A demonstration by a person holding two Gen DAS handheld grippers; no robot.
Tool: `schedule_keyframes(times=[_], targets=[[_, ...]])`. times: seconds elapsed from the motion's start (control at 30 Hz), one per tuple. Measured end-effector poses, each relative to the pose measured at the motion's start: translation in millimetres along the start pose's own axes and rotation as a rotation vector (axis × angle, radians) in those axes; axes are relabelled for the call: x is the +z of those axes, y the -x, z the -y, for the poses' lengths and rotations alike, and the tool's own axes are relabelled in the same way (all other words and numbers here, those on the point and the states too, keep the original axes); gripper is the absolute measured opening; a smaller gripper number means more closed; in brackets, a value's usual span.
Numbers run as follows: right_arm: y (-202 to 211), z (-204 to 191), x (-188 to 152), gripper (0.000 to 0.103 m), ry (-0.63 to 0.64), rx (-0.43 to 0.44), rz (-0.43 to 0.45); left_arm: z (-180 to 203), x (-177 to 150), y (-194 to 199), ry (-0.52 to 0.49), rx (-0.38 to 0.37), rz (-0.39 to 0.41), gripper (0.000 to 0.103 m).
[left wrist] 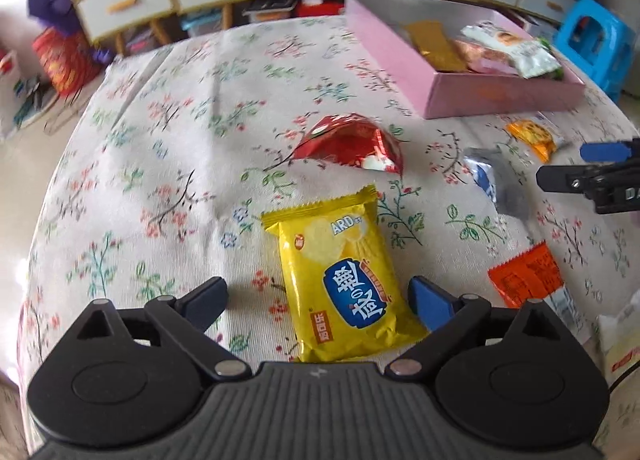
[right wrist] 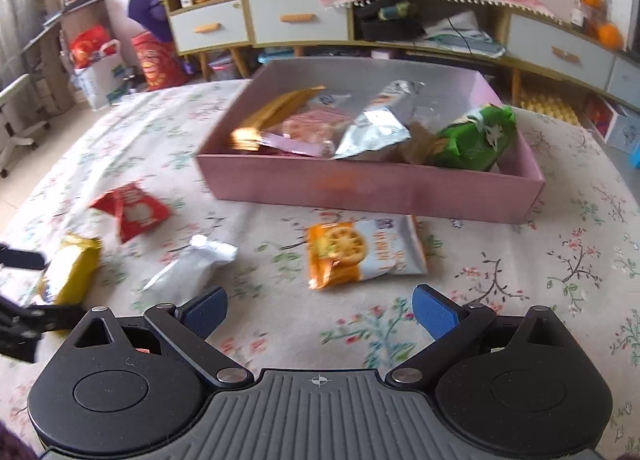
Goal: Organize snacks
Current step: 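Grasp the yellow ARD biscuit pack with the left tool while the right tool grasps the orange cracker packet, then carry the yellow biscuit pack and orange cracker packet into the pink box, open both tools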
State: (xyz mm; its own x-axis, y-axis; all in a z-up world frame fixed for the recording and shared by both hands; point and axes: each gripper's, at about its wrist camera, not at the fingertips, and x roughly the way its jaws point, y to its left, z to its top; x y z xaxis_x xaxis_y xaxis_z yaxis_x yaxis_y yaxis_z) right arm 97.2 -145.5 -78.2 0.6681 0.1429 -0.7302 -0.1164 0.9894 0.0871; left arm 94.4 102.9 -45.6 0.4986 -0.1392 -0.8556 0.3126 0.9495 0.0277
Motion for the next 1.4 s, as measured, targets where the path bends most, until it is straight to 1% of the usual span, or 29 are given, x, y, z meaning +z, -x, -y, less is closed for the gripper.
schedule_keyframes(times=[0.1, 0.17, 0.2, 0.27, 0.43, 0.53, 0.63, 0.7, 0.77, 0.93, 1.07, 1.23, 1.4], targets=[[-14, 7, 2, 0.100, 0.001, -0.039, -0.015, 1, 2, 0, 0.037, 0.007, -0.015, 0.091], [-21, 11, 4, 0.100, 0.009, -0.059, -0.012, 2, 3, 1, 0.044, 0.001, -0.020, 0.083], [-23, 13, 4, 0.101, 0.020, -0.060, -0.007, 3, 4, 2, 0.046, -0.004, -0.023, 0.081], [-25, 18, 7, 0.103, 0.024, -0.055, -0.012, 2, 5, 3, 0.058, -0.007, -0.026, 0.073], [-30, 26, 11, 0.103, 0.023, -0.062, -0.001, 3, 7, 4, 0.068, -0.005, -0.025, 0.064], [-30, 27, 13, 0.102, 0.035, -0.058, -0.001, 3, 8, 5, 0.067, -0.010, -0.022, 0.053], [-30, 26, 15, 0.101, 0.046, -0.055, -0.007, 4, 9, 5, 0.072, -0.015, -0.024, 0.050], [-29, 26, 15, 0.097, 0.049, -0.047, -0.006, 3, 10, 5, 0.078, -0.018, -0.025, 0.049], [-28, 26, 16, 0.092, 0.056, -0.041, -0.004, 2, 10, 5, 0.084, -0.022, -0.026, 0.048], [-25, 22, 19, 0.073, 0.072, -0.014, -0.004, -1, 10, 6, 0.102, -0.030, -0.031, 0.048], [-23, 21, 19, 0.068, 0.078, -0.008, -0.012, -3, 11, 7, 0.117, -0.037, -0.036, 0.048], [-18, 22, 20, 0.061, 0.049, -0.006, -0.027, -5, 13, 7, 0.135, -0.046, -0.041, 0.047], [-14, 23, 21, 0.059, 0.014, 0.015, -0.073, -6, 16, 9, 0.148, -0.054, -0.037, 0.047]])
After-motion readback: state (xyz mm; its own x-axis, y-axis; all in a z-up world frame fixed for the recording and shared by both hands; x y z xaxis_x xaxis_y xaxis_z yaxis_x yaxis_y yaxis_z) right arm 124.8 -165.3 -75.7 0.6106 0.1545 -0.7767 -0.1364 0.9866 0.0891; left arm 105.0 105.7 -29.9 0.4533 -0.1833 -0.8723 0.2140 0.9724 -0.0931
